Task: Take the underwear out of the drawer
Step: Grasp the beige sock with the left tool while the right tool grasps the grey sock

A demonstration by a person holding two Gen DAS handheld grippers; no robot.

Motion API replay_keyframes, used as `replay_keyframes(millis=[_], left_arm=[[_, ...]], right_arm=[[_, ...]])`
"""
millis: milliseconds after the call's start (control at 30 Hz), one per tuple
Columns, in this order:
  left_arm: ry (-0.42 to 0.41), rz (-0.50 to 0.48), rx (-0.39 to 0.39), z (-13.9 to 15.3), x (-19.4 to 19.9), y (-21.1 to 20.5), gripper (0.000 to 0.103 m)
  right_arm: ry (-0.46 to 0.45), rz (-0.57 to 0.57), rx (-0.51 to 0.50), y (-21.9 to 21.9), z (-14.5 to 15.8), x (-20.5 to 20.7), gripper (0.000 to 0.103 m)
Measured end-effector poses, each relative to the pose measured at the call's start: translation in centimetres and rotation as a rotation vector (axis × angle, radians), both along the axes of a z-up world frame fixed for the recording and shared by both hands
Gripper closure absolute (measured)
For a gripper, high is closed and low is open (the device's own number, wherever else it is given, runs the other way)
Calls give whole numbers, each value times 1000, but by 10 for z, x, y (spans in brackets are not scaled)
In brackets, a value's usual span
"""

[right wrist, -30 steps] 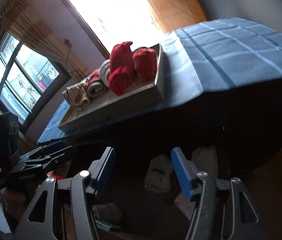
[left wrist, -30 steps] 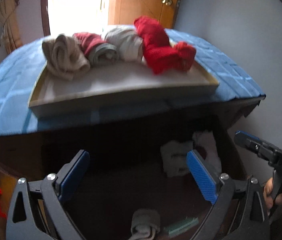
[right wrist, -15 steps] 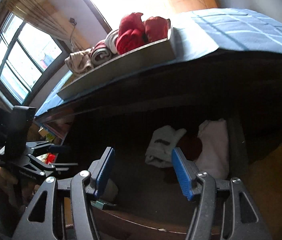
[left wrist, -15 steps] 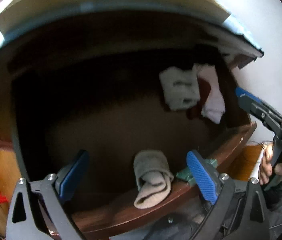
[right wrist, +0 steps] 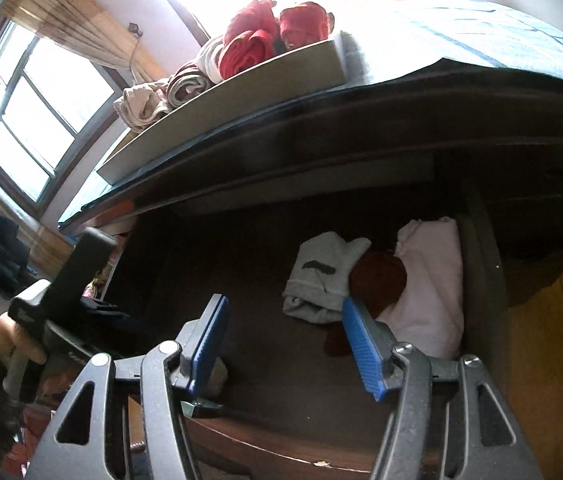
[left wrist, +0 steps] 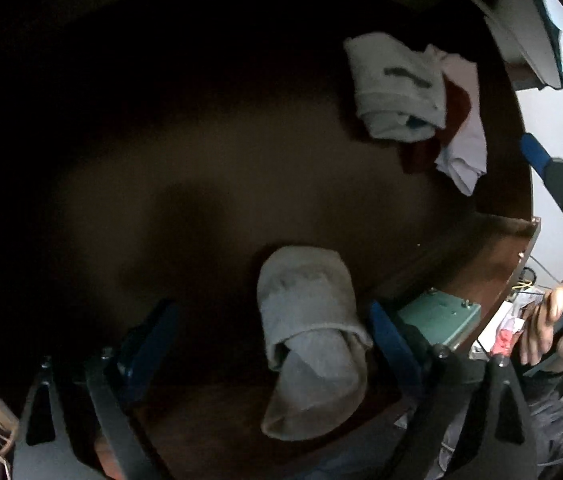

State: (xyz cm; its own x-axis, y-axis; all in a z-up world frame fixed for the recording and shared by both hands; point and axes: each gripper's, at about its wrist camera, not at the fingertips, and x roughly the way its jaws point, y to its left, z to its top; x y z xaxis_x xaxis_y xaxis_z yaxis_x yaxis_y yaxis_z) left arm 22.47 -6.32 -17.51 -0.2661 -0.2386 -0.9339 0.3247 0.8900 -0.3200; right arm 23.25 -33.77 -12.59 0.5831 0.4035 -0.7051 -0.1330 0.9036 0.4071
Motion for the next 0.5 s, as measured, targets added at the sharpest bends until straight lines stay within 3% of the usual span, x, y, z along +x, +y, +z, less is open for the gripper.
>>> replay_keyframes(millis=[67,100,167,233,300,500], left_arm=[[51,27,-13,-5,1,2,15],[71,35,-22,-7,1,3,27],[110,27,-28,-13,-3,3,39],[141,56,-63,-18,-5,6,45],[151,71,-120,-16,-7,7,65],[31,102,-189,-2,-10,9,69]], right_arm=[[2,-2,6,-1,-1,1,41],[4,-3,10,-2,-1,2,41],[10,-8,19,-4,-3,3,41],[18,-13,25,-7,-5,4,41],[30,-22,34,-9,-8,7,41],[58,-49,32,-13,-14,15,41]])
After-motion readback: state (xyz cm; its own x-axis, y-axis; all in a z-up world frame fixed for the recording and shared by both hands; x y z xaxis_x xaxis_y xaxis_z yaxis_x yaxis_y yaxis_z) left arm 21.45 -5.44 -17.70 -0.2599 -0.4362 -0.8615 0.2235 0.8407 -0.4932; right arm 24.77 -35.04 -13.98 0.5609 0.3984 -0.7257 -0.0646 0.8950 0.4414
